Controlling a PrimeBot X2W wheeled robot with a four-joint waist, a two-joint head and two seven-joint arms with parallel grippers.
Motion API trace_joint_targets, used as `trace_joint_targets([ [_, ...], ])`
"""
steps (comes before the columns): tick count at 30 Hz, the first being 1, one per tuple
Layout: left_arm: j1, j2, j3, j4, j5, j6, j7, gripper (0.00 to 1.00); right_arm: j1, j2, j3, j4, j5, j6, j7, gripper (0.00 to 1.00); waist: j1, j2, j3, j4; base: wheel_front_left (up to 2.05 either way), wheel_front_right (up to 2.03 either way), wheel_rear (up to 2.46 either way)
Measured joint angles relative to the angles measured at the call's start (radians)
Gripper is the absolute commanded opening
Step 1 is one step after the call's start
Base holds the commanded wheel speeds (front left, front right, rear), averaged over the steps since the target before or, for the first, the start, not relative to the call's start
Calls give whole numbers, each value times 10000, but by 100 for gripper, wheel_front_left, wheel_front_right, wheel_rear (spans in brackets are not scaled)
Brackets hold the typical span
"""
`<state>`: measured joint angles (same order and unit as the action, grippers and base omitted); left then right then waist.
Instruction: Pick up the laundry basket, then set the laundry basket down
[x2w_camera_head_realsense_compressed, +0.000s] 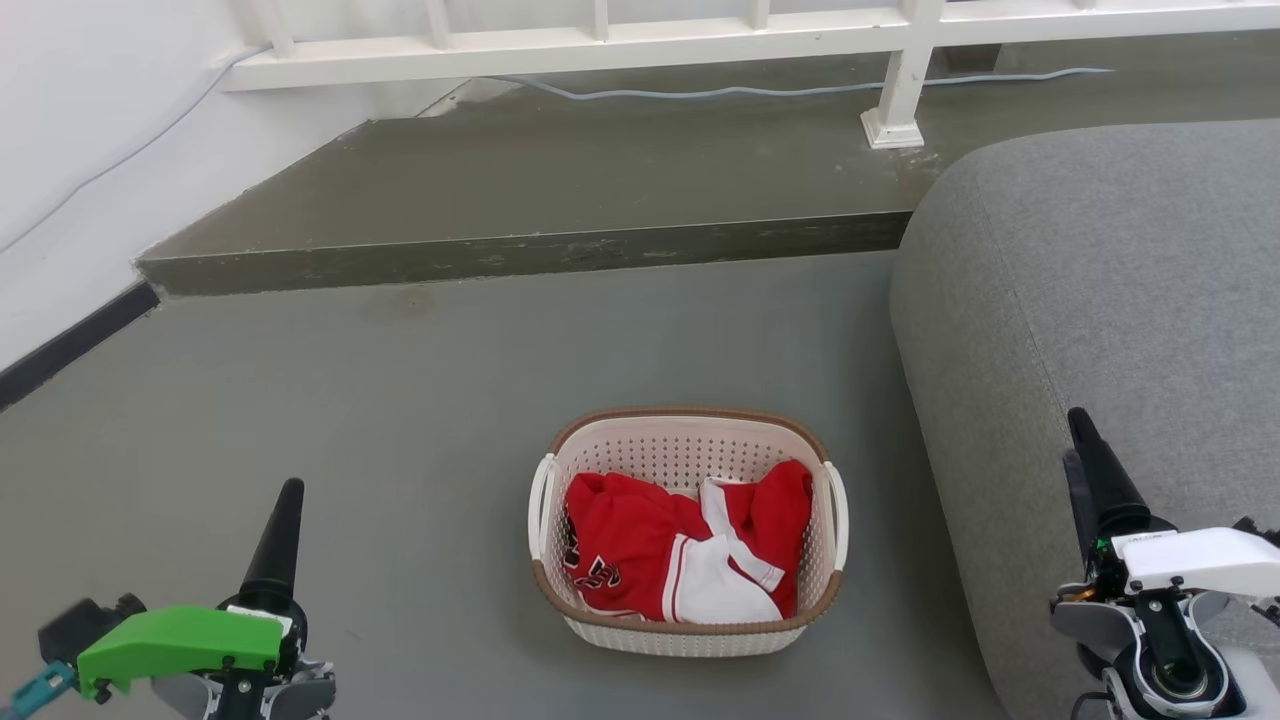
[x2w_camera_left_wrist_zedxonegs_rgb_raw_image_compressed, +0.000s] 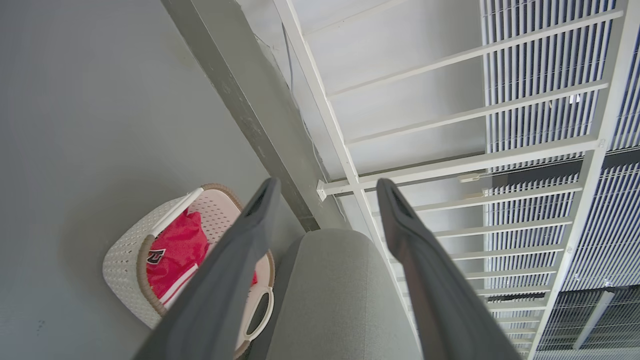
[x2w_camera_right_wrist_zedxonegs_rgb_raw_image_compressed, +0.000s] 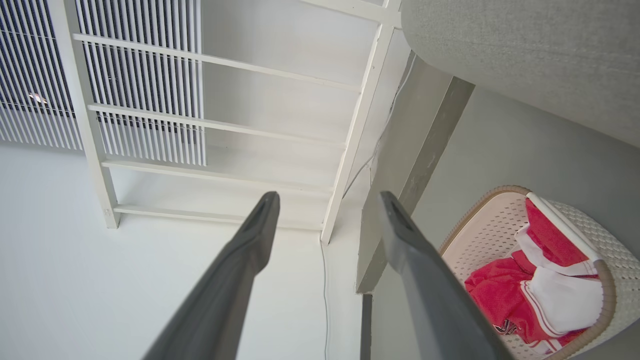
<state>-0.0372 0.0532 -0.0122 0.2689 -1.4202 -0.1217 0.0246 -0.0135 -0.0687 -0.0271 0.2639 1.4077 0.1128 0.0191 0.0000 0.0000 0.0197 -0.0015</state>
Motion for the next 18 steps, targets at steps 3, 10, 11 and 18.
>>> trace_joint_targets([
  [3, -35, 192, -128, 0, 598, 0, -96, 100, -42, -142, 69, -6, -405, 0, -107, 100, 0, -1, 15, -2, 0, 0, 0],
  [10, -90, 253, -213, -199, 1781, 2, -303, 100, -92, -291, 330, -6, -1421, 0, -297, 100, 1, 0, 49, -11, 0, 0, 0],
  [11, -128, 255, -221, -217, 2002, 23, -318, 100, -105, -291, 355, -8, -1547, 0, -349, 100, 0, 0, 55, -13, 0, 0, 0],
  [18, -240, 245, -370, -397, 3058, 144, -533, 100, -269, -360, 548, -215, -2708, -96, -554, 100, 0, 0, 103, -34, 0, 0, 0],
])
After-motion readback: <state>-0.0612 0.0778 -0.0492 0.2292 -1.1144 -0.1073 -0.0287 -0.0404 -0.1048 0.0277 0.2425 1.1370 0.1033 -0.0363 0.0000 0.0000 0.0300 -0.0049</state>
